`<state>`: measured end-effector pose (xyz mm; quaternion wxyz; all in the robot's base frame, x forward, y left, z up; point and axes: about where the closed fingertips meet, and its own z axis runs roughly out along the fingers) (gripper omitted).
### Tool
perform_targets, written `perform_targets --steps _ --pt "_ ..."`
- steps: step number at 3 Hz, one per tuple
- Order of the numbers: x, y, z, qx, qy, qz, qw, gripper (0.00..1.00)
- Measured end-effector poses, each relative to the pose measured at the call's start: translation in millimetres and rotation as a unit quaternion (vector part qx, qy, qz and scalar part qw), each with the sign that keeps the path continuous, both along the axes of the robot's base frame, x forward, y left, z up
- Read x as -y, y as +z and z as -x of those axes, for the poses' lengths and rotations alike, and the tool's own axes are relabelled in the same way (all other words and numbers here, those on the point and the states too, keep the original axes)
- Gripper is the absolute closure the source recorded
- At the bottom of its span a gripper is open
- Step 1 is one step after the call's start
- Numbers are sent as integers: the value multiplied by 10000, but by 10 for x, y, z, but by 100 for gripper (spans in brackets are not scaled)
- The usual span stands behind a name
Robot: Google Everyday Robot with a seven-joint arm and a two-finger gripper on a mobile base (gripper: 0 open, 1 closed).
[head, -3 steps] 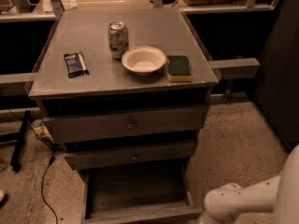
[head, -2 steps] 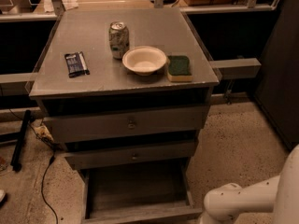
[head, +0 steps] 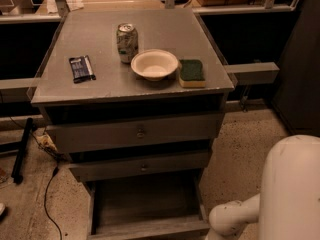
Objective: Close bottom drawer
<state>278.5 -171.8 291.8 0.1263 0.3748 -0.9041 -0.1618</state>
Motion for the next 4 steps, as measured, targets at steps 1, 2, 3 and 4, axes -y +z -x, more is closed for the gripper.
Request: perform_targets --steps 1,2,3,4 --pt "0 -1 -1 1 0 0 10000 100" --pt "-6 -53 -35 56 -5 2 10000 100" --pt "89 -243 -211 156 -327 -116 9993 100" --pt "140 -427 -539 392 -626 -306 9968 100"
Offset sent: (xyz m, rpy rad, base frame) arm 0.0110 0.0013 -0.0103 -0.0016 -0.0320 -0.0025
